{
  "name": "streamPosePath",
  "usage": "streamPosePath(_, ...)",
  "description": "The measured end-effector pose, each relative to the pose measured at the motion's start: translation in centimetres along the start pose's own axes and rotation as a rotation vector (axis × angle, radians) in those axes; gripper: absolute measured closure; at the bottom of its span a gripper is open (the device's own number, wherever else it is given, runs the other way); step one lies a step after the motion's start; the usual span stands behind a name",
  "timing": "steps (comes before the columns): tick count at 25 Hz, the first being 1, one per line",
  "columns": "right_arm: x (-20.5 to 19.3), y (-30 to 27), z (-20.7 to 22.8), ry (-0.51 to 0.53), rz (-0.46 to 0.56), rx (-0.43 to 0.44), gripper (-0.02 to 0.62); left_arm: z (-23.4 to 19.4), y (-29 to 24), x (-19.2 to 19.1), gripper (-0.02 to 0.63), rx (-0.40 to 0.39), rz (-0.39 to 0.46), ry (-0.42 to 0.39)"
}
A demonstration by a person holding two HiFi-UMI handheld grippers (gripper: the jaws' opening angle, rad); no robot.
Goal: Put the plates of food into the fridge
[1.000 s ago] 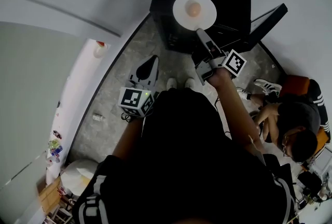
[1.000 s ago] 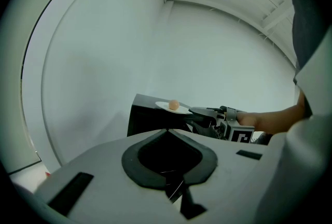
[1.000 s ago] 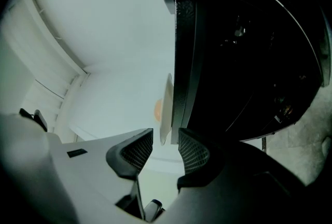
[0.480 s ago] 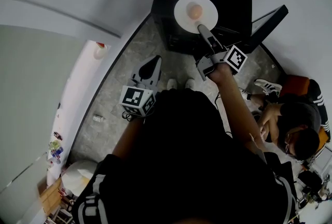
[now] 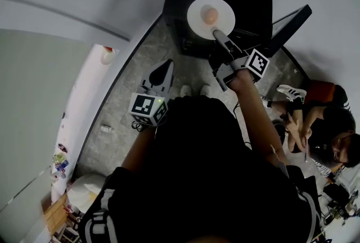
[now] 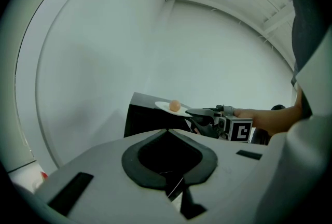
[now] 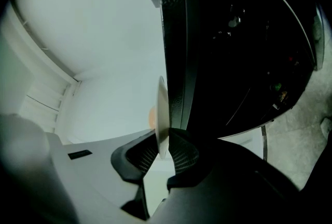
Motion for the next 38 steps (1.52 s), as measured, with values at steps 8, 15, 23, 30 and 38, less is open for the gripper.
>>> streamPosePath(8,-1.5,2.0,0.2,-0.023,-0.035,-0.006,0.528,1.2,0.2,-0.5,0.583,-0.028,0.009,0.011)
streamPosePath(15,-3.1,4.0,0.3,-0.03,-0.072,0.018,0.531,1.2,0.4,0.1,0.583,-0.039,0.023,0.031)
streamPosePath(23,-5.1,6.4,0.5,0.007,-0.151,0.018,0.531,1.3,0.7,0.2,0.583,-0.032,0.031,0.043)
streamPosePath(30,-5.3,8.0,1.9,-0.002,-0.161,-0.007,0.531,1.8,0.1,0.0,0.583,-0.028,0.023,0.042)
streamPosePath(38,-4.4,8.8,4.4,-0.014,-0.138,-0.047,0.531,2.2,0.4,-0.5,0.583,-0.012,0.002,0.049)
Point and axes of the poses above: the fingertips, and each gripper's own axes: y backward along the fingers, z to its right, x out of its top, the point moved 6 cm from there along y, backward along the fingers, and after that the axes turned 6 degrees about -y, right-handed, at the moved point
